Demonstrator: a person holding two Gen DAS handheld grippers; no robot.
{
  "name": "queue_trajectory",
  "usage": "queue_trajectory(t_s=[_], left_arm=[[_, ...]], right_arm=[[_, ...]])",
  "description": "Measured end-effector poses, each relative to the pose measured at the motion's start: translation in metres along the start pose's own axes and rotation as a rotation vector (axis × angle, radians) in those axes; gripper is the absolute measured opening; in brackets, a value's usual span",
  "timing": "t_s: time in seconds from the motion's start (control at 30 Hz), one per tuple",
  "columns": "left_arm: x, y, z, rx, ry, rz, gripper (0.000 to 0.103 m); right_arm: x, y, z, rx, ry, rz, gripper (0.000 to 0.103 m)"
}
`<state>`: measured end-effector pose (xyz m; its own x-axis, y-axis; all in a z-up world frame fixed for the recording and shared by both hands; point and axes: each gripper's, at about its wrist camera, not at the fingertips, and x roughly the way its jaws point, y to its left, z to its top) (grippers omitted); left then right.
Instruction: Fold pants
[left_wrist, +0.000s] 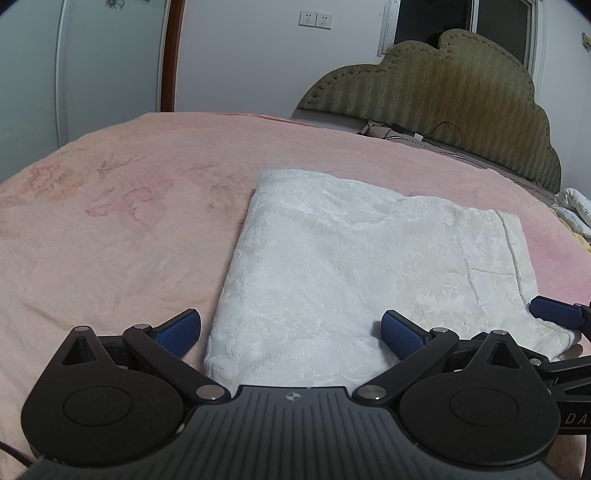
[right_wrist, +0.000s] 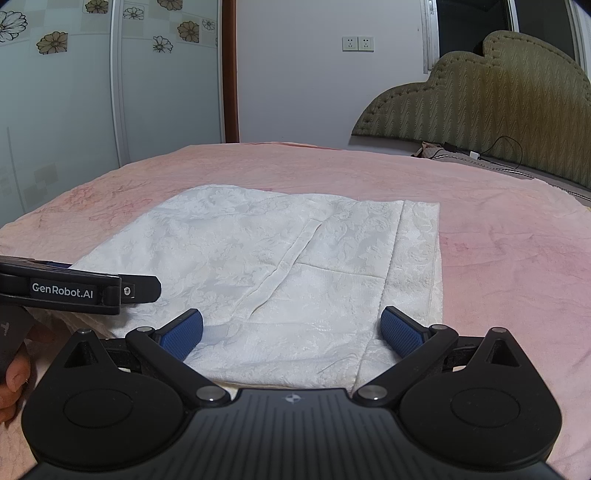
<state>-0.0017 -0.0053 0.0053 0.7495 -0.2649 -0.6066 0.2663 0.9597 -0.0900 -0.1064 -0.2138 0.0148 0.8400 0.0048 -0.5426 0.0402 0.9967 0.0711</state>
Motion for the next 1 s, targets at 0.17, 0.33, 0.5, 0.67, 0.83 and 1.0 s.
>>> queue_trajectory(t_s=[0.17, 0.33, 0.5, 0.67, 0.83, 1.0], left_arm=[[-0.0019, -0.0039, 0.0015, 0.035, -0.006, 0.011, 0.103], [-0.0012, -0.0045, 0.0020, 0.040, -0.009, 0.015, 0.103], [-0.0013, -0.0038, 0.0019, 0.037, -0.007, 0.012, 0.103], [-0.0010, -0.0033, 0.0011, 0.031, -0.008, 0.009, 0.103], [-0.0004, -0.0006, 0.0019, 0.012, 0.003, -0.006, 0.103], [-0.0004, -0.0005, 0.0034, 0.020, 0.008, -0.011, 0.103]], right_arm=[[0.0000, 0.0002, 0.0000, 0.000, 0.000, 0.000, 0.103], [0.0000, -0.0002, -0.0001, 0.000, 0.000, 0.000, 0.103], [0.0001, -0.0003, 0.0000, 0.000, 0.000, 0.000, 0.103], [0.0003, 0.0001, 0.0000, 0.000, 0.000, 0.000, 0.103], [0.0004, 0.0000, -0.0001, 0.001, -0.001, 0.001, 0.103], [0.0005, -0.0002, -0.0001, 0.001, -0.001, 0.001, 0.103]])
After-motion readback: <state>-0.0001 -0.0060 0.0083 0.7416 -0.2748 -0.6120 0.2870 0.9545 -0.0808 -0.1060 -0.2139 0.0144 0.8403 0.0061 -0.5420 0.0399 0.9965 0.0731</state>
